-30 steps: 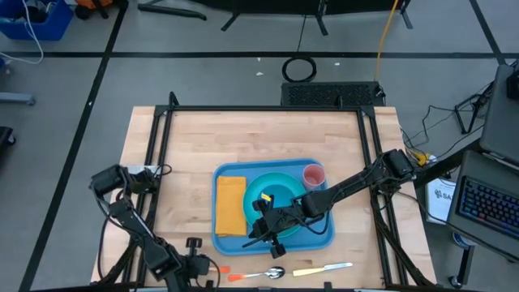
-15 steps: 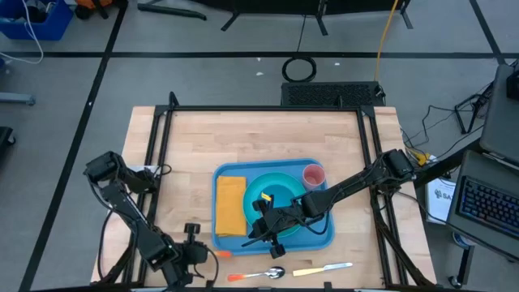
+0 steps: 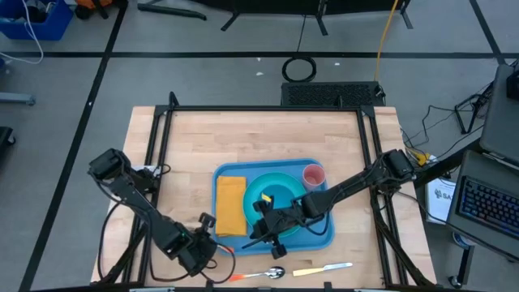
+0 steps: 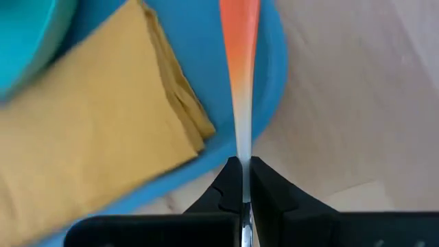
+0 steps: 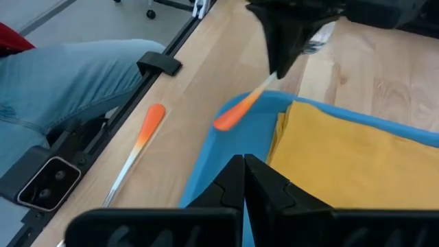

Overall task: Set up tray
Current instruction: Put the orange fork on top of the yellow napkin

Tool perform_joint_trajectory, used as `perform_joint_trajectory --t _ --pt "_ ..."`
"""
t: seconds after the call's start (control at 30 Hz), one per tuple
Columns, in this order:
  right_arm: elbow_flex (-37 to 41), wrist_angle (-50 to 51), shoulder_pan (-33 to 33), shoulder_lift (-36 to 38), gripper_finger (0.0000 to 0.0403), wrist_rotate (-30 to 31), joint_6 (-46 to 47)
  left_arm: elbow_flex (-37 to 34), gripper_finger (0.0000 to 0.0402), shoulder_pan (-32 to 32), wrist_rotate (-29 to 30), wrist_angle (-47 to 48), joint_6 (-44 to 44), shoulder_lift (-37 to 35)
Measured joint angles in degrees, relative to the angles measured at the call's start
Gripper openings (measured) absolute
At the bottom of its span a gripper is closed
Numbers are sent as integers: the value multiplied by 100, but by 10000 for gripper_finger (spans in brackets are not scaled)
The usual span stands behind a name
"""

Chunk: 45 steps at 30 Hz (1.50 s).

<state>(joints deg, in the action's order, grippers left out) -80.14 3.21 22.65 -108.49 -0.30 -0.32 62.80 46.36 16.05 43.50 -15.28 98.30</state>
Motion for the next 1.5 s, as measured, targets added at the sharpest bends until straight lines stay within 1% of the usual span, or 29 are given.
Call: perform_joint_trajectory --t 0.17,0.33,0.5,0.6,0.7,0.8,0.87,0.93,1.0,1.03,1.13,1.17,1.23,1.3,1.37,1.5 --pt "0 243 84 0 0 -2 -15 3 9 -155 305 -9 1577 -3" --pt "0 326 188 0 0 -2 -15 5 11 -371 375 -4 2611 -7" --pt "0 614 266 53 0 -2 -44 5 17 -582 491 15 3681 -10" --pt "0 800 300 135 0 -6 -29 7 9 -757 654 248 3998 -97" --pt "-2 946 312 192 0 -8 -15 14 9 -958 646 411 4231 -113" --pt "-2 938 320 197 0 -2 6 19 19 -1093 402 524 4538 -185" --pt "-2 947 319 197 0 -4 5 87 21 -1173 220 783 4794 -176" --pt "-2 951 297 197 0 -7 0 268 14 -1268 18 1220 4890 -162" --pt "-2 974 277 197 0 -1 2 485 8 -1369 -216 1456 5040 -177" --pt "-2 989 258 197 0 3 -16 572 8 -1412 -233 1530 5174 -177" --pt "-2 1017 208 197 0 -2 -59 836 16 -1501 165 1821 5628 -172" --pt "-2 1038 186 197 0 -2 -76 906 18 -1559 162 1831 5741 -176" --pt "-2 1135 127 197 0 -4 -88 995 16 -1686 -123 1859 5949 -176" --pt "-2 1236 54 197 0 -4 -101 1059 9 -1786 -328 2093 6137 -173" --pt "-2 1281 -27 197 0 -3 -101 1086 8 -1891 -393 2350 6341 -173" --pt "-2 1336 -179 197 0 -16 -111 1091 16 -2054 -405 2429 6777 -173"
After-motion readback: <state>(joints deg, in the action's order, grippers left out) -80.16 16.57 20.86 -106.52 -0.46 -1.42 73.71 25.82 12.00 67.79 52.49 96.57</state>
